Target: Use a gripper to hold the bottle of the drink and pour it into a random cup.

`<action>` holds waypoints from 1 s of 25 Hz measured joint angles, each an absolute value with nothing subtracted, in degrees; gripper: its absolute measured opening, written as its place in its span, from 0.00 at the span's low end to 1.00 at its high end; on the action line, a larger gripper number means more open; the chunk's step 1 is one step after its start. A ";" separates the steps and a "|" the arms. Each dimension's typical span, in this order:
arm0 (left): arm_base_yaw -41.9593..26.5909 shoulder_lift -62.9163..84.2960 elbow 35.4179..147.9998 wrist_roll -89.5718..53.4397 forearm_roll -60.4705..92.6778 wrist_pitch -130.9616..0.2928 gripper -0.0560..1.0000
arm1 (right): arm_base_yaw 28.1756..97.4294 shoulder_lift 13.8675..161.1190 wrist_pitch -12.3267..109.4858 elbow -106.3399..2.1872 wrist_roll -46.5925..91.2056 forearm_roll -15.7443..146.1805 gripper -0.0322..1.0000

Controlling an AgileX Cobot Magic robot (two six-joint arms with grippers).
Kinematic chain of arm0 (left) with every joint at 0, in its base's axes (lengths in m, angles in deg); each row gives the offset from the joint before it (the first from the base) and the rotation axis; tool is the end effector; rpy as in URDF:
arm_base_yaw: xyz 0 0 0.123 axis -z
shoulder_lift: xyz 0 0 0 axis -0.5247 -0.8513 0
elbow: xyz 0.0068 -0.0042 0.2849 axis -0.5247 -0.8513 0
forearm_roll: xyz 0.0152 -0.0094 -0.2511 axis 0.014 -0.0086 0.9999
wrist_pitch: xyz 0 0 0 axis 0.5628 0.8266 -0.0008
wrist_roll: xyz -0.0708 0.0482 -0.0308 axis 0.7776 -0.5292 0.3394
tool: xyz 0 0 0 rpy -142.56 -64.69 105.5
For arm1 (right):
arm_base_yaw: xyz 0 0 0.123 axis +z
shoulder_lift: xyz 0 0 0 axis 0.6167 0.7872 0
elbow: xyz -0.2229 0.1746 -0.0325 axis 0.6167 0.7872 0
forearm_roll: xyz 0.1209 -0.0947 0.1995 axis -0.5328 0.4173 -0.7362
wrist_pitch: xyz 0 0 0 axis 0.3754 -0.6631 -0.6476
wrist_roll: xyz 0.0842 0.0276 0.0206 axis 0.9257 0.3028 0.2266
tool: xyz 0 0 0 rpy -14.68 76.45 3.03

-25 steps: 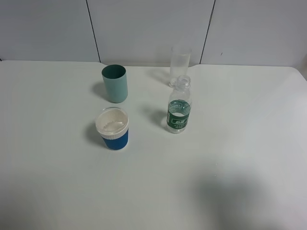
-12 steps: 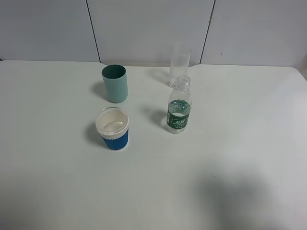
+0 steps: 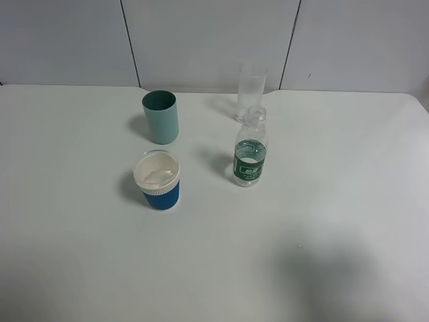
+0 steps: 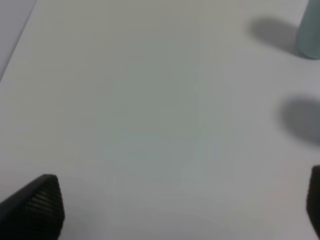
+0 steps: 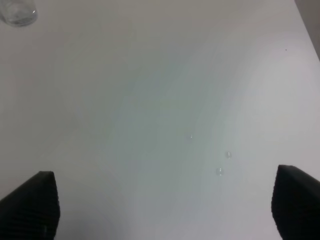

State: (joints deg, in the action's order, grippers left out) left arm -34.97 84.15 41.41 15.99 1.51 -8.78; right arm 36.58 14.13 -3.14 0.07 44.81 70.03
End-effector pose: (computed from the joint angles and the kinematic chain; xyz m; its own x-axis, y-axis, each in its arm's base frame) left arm -0.0069 0.0011 0.2808 -0.4354 -0.0158 -0.9001 -0.0688 0.9975 0.0158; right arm -0.0041 0.0044 0.2741 -0.4640 0.0320 -0.8853 -0.0063 0.9992 0.0394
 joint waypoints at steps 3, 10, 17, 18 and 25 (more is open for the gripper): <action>-34.97 84.15 41.41 15.99 1.51 -8.78 0.98 | 36.58 14.13 -3.14 0.07 44.81 70.03 0.84; -34.97 84.15 41.41 15.99 1.51 -8.78 0.98 | 36.58 14.13 -3.14 0.07 44.81 70.03 0.84; -34.97 84.15 41.41 15.99 1.51 -8.78 0.98 | 36.58 14.13 -3.14 0.07 44.81 70.03 0.84; -34.97 84.15 41.41 15.99 1.51 -8.78 0.98 | 36.58 14.13 -3.14 0.07 44.81 70.03 0.84; -34.97 84.15 41.41 15.99 1.51 -8.78 0.98 | 36.58 14.13 -3.14 0.07 44.81 70.03 0.84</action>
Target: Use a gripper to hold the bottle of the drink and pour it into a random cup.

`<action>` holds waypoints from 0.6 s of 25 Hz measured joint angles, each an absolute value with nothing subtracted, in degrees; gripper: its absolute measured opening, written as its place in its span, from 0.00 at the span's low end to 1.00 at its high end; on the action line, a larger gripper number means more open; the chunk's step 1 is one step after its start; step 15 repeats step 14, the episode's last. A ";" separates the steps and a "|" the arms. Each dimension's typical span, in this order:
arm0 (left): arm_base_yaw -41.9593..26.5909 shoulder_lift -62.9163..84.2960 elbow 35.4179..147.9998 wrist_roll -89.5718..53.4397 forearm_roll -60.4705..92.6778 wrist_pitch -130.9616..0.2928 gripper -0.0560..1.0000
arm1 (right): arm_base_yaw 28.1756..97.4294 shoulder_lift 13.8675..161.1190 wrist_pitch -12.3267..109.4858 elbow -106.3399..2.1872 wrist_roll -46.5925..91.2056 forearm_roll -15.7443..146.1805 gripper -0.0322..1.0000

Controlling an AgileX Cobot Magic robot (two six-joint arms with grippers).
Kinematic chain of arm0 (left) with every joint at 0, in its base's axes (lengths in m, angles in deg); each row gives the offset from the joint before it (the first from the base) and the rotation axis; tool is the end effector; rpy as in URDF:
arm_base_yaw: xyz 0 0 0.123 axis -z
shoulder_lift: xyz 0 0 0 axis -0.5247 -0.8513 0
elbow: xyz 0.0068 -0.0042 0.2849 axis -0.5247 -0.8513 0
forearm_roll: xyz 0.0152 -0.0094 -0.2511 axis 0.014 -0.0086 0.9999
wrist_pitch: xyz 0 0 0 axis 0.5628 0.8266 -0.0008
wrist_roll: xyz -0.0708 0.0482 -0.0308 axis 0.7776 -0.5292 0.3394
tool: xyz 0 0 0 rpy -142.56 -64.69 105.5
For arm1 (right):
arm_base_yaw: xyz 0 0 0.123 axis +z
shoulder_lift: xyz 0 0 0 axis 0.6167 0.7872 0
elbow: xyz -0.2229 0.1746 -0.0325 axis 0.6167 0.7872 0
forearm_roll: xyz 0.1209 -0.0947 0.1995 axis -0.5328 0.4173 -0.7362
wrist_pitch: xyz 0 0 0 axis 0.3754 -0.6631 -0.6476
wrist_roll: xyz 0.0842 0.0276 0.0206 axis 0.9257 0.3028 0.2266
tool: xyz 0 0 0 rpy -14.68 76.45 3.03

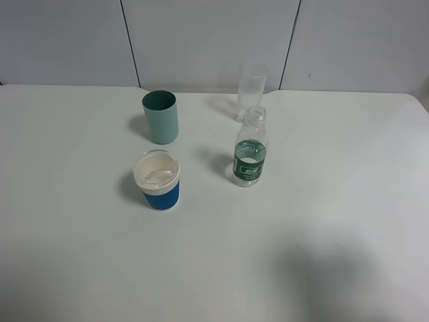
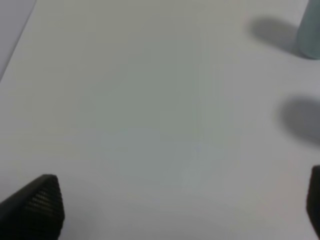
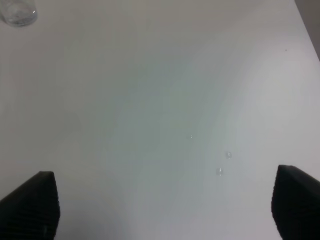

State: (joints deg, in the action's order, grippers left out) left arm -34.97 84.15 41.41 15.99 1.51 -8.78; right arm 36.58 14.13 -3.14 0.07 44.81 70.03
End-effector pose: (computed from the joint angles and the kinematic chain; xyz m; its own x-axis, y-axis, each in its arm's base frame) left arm -0.0069 0.0011 0.2808 -0.4354 -0.0158 -0.9001 -0.0688 0.9975 0.0158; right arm -0.0041 0.0044 0.2741 -0.4640 0.0320 -0.8853 -0.0063 0.9992 0.0394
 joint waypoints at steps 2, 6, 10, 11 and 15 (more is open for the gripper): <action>-34.97 84.15 41.41 15.99 1.51 -8.78 0.98 | 36.58 14.13 -3.14 0.07 44.81 70.03 0.84; -34.97 84.15 41.41 15.99 1.51 -8.78 0.98 | 36.58 14.13 -3.14 0.07 44.81 70.03 0.84; -34.97 84.15 41.41 15.99 1.51 -8.78 0.98 | 36.58 14.13 -3.14 0.07 44.81 70.03 0.84; -34.97 84.15 41.41 15.99 1.51 -8.78 0.98 | 36.58 14.13 -3.14 0.07 44.81 70.03 0.84; -34.97 84.15 41.41 15.99 1.51 -8.78 0.98 | 36.58 14.13 -3.14 0.07 44.81 70.03 0.84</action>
